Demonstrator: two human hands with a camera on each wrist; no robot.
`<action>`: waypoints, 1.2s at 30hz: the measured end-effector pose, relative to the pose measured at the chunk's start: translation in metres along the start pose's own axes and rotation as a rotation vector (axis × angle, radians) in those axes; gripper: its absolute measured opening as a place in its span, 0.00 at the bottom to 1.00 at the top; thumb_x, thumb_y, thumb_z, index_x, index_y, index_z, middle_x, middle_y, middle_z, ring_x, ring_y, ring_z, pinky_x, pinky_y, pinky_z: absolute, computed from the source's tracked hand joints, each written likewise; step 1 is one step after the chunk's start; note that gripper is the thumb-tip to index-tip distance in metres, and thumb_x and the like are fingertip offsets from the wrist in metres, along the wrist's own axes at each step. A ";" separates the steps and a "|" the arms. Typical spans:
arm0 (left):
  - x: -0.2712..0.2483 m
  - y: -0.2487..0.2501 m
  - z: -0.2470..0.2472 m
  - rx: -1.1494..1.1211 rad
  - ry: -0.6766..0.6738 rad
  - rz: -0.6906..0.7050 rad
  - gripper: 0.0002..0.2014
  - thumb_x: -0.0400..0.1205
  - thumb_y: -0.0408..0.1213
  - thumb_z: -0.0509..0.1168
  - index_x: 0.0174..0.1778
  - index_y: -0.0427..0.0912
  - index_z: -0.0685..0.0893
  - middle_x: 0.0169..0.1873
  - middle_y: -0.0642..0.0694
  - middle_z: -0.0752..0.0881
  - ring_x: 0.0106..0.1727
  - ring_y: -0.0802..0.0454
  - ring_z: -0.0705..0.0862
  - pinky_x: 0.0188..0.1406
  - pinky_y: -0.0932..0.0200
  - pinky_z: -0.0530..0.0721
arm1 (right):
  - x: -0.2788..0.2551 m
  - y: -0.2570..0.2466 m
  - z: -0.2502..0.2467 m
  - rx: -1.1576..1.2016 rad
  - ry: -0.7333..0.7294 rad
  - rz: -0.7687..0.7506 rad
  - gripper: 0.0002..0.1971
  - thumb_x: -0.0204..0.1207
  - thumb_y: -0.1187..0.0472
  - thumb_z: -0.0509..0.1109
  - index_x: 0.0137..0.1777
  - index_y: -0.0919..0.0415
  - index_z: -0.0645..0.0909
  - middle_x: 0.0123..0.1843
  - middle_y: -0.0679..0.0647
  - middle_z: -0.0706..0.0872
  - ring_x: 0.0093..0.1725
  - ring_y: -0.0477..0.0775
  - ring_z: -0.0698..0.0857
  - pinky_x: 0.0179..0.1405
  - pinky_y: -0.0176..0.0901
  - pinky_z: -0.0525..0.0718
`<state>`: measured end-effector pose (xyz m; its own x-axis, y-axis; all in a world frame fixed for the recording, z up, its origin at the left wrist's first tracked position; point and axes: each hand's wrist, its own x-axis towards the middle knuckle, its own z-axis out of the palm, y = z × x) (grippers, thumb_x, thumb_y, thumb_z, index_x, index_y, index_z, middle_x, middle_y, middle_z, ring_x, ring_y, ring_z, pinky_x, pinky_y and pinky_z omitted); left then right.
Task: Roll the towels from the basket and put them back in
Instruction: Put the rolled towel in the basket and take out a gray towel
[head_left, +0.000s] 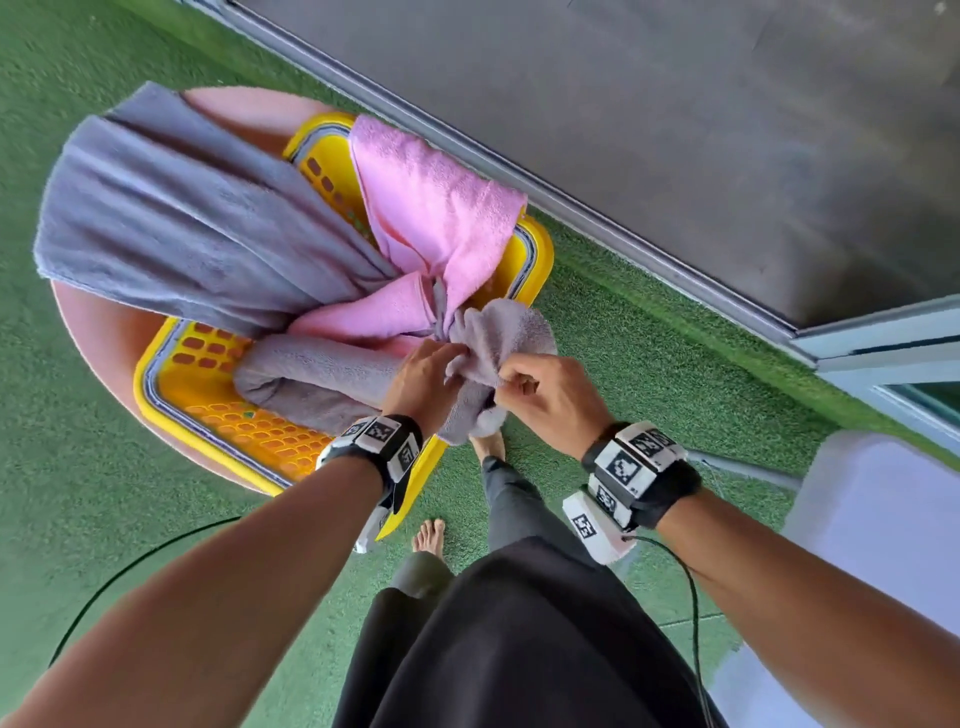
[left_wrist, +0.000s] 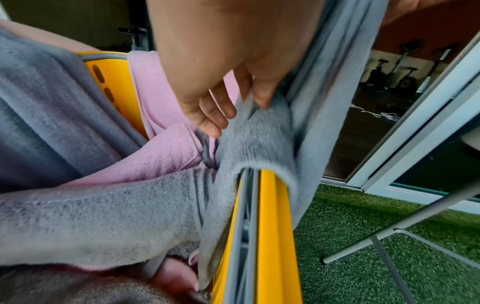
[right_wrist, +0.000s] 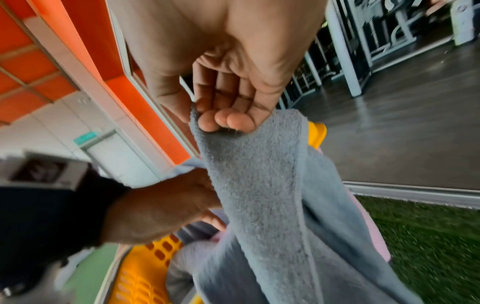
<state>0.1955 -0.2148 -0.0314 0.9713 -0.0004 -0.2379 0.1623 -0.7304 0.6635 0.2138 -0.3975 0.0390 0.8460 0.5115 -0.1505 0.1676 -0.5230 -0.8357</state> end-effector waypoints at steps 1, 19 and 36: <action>0.000 0.000 -0.001 0.012 0.017 0.052 0.13 0.77 0.28 0.69 0.56 0.42 0.88 0.50 0.40 0.85 0.49 0.45 0.82 0.53 0.46 0.82 | -0.006 -0.007 -0.004 -0.002 0.021 -0.022 0.13 0.74 0.54 0.66 0.38 0.64 0.83 0.33 0.52 0.86 0.25 0.39 0.77 0.22 0.26 0.69; -0.074 0.256 -0.171 -0.058 0.029 0.702 0.18 0.81 0.32 0.58 0.27 0.46 0.59 0.23 0.50 0.63 0.32 0.47 0.64 0.33 0.53 0.60 | -0.121 -0.126 -0.074 0.194 0.850 0.061 0.15 0.77 0.51 0.72 0.58 0.57 0.77 0.52 0.49 0.87 0.53 0.48 0.86 0.50 0.38 0.80; -0.163 0.501 -0.242 -0.451 0.193 0.937 0.22 0.85 0.33 0.58 0.25 0.49 0.60 0.23 0.53 0.61 0.22 0.57 0.58 0.26 0.60 0.58 | -0.281 -0.188 -0.155 0.351 0.727 -0.102 0.21 0.76 0.48 0.74 0.51 0.69 0.86 0.52 0.57 0.90 0.55 0.57 0.88 0.63 0.55 0.80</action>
<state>0.1609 -0.4157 0.5112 0.7465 -0.2957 0.5960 -0.6555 -0.1732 0.7351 0.0230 -0.5483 0.3201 0.9725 -0.0889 0.2151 0.1953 -0.1916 -0.9619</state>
